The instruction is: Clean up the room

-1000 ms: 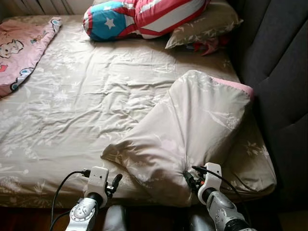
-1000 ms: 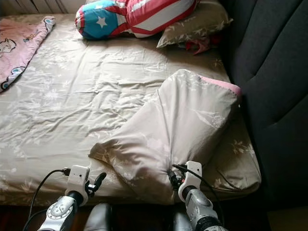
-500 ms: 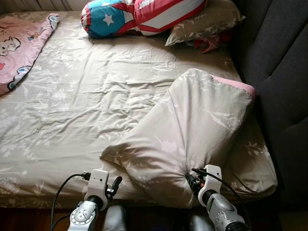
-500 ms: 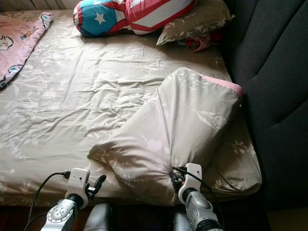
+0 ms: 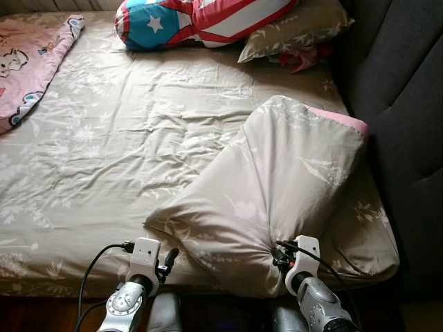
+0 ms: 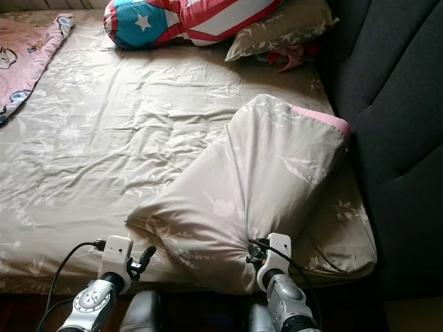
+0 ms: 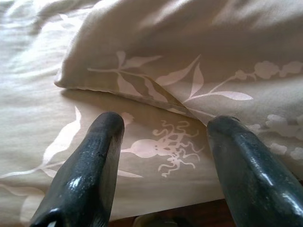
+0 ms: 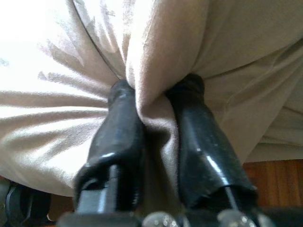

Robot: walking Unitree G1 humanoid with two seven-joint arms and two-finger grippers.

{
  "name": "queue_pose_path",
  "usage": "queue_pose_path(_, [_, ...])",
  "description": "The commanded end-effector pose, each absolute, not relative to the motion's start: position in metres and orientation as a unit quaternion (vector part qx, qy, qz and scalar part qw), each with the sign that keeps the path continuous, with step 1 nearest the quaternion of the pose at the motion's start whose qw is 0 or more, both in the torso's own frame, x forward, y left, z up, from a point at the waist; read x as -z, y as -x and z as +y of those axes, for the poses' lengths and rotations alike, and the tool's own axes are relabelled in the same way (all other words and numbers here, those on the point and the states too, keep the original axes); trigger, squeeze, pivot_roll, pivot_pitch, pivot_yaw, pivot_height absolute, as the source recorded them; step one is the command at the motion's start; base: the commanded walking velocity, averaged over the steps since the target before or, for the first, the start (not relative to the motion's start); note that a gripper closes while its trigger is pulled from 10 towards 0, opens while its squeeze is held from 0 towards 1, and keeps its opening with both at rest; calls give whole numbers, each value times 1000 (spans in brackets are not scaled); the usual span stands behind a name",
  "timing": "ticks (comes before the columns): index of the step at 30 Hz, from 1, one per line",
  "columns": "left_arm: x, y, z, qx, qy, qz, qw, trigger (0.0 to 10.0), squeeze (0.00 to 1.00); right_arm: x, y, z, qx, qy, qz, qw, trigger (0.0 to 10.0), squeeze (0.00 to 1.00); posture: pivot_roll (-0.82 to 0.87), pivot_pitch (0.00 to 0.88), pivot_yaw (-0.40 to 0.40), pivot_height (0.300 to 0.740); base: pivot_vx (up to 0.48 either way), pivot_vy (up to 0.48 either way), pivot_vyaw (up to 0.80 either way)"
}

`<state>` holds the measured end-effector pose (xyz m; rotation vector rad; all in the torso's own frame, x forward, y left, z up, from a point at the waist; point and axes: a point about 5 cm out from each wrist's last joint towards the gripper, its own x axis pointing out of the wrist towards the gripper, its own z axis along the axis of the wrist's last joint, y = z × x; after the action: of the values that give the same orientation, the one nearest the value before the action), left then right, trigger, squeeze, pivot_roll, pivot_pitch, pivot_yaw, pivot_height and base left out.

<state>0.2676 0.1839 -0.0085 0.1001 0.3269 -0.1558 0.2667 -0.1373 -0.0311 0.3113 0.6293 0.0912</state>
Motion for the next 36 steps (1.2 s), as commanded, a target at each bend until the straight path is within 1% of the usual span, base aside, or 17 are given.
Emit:
queue_pose_path(1, [16,-262,182,84,-58,189,977,10000,0,53,-240,-129,-41,-162,371,913,0,0,101,264,17,641,0,0,0])
queue_pose_path(6, [15,-265,179,83,-58,189,977,10000,0,53,-240,-133,-35,-153,371,915,0,0,96,254,14,641,0,0,0])
queue_pose_path(15, [14,-267,179,79,-58,189,977,10000,0,53,-241,-148,2,-129,371,920,0,0,77,234,4,641,0,0,0])
queue_pose_path(20, [14,-268,180,76,-58,191,977,10000,0,47,-249,-170,54,-96,358,927,0,0,53,221,-5,641,0,0,0])
queue_pose_path(22, [14,-268,180,74,-57,192,977,10000,0,41,-254,-184,80,-75,344,933,0,0,44,216,-5,641,0,0,0])
queue_pose_path(24, [14,-268,182,72,-56,194,977,10000,0,32,-261,-202,119,-75,318,938,0,0,35,213,-4,641,0,0,0])
queue_pose_path(25, [14,-269,182,72,-56,195,976,10000,0,16,-271,-231,174,-63,281,942,0,0,27,209,-3,641,0,0,0])
queue_pose_path(26, [14,-269,182,72,-56,195,976,10000,0,16,-271,-231,174,-63,281,942,0,0,27,209,-3,641,0,0,0])
queue_pose_path(27, [14,-269,183,72,-55,196,976,10000,0,9,-274,-243,199,-60,266,941,0,0,23,207,-2,641,0,0,0])
queue_pose_path(28, [13,-269,183,72,-55,197,976,10000,0,-6,-278,-270,252,-47,238,937,0,0,16,202,1,641,0,0,0])
queue_pose_path(30, [13,-269,184,72,-55,198,976,10000,0,-26,-280,-300,299,-22,204,932,0,0,11,198,2,641,0,0,0])
queue_pose_path(31, [13,-269,185,72,-56,198,976,10000,0,-36,-281,-313,318,-6,189,929,0,0,6,194,2,641,0,0,0])
queue_pose_path(34, [13,-270,185,72,-56,199,976,10000,0,-56,-280,-338,358,35,164,919,0,0,0,193,3,641,0,0,0])
queue_pose_path(36, [13,-270,185,72,-56,199,976,10000,0,-73,-276,-360,394,60,142,906,0,0,-7,191,5,641,0,0,0])
